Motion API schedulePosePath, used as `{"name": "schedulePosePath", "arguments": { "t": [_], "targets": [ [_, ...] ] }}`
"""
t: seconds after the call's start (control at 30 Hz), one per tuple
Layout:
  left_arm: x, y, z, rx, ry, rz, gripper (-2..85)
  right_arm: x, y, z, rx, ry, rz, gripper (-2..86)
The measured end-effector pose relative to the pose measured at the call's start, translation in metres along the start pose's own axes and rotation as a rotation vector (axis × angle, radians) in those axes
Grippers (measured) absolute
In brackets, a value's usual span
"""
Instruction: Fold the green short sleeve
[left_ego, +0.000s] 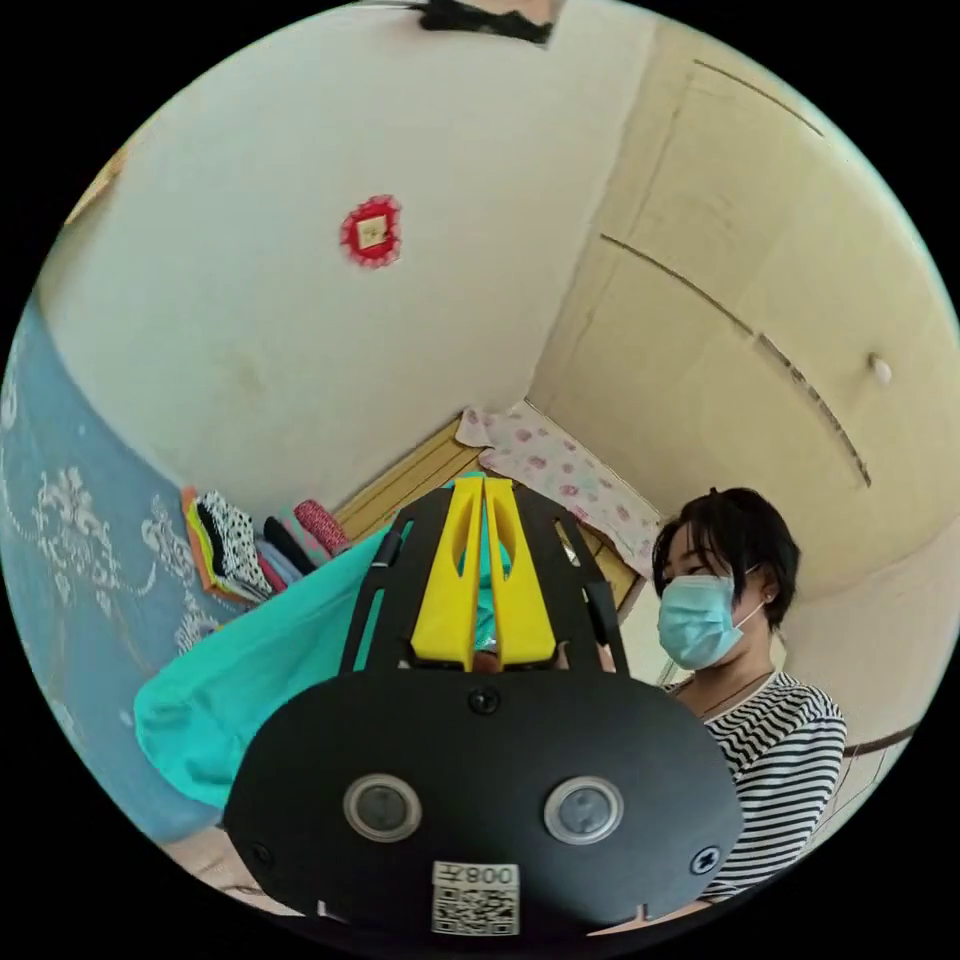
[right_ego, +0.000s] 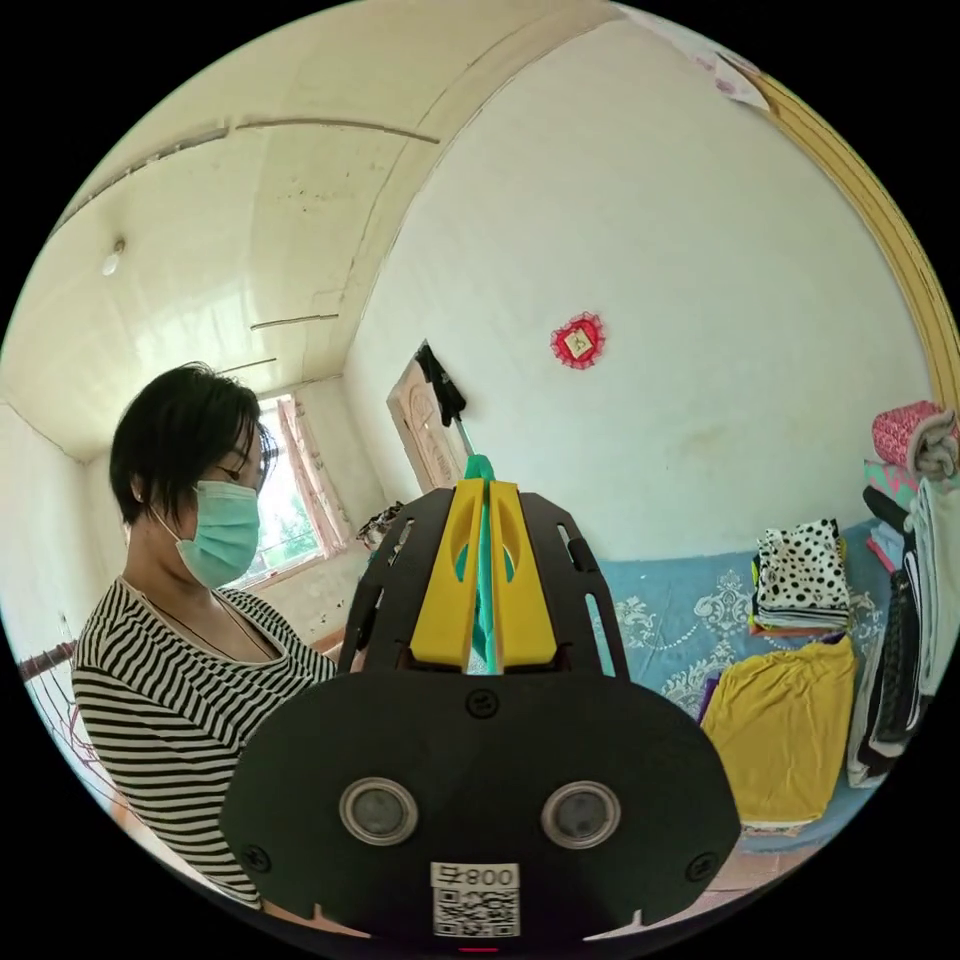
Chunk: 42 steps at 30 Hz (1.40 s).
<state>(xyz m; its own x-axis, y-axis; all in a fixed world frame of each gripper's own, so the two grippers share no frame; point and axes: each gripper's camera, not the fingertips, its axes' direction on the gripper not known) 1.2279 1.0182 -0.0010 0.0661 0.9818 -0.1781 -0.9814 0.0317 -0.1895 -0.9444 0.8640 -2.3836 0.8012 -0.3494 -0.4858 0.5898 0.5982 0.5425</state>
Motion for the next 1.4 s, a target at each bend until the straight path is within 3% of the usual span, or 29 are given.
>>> {"name": "schedulePosePath", "arguments": {
  "t": [0.2,0.4,0.63,0.83,1.0,1.1,1.17,1.27,1.4],
  "targets": [
    [0.121,-0.049,-0.021,-0.025,-0.04,0.379,-0.1,-0.046,-0.056,0.057,0.098,-0.091,-0.148,0.4],
    [0.192,-0.06,-0.043,-0.032,-0.156,0.638,-0.1,-0.077,-0.093,0.135,0.155,-0.129,-0.24,0.3],
    [0.172,-0.081,-0.064,-0.015,-0.297,0.669,-0.1,-0.053,-0.135,0.316,0.056,-0.083,-0.213,0.3],
    [0.064,-0.13,-0.067,-0.017,-0.565,0.559,0.0,0.035,-0.176,0.565,-0.131,-0.016,-0.105,0.3],
    [-0.118,-0.183,-0.062,-0.093,-0.923,0.329,0.3,0.145,-0.194,0.824,-0.36,0.095,0.037,0.4],
    [-0.244,-0.188,-0.074,-0.169,-1.026,0.101,0.5,0.217,-0.175,0.978,-0.516,0.168,0.176,0.4],
    [-0.313,-0.175,-0.089,-0.193,-1.109,-0.06,0.7,0.258,-0.139,1.081,-0.658,0.333,0.221,0.2],
    [-0.394,-0.137,-0.115,-0.248,-1.17,-0.19,1.3,0.299,-0.082,1.168,-0.804,0.511,0.283,-0.2],
    [-0.455,-0.05,-0.146,-0.381,-1.076,-0.317,2.4,0.307,-0.008,1.221,-0.83,0.446,0.369,0.0]
  ]
}}
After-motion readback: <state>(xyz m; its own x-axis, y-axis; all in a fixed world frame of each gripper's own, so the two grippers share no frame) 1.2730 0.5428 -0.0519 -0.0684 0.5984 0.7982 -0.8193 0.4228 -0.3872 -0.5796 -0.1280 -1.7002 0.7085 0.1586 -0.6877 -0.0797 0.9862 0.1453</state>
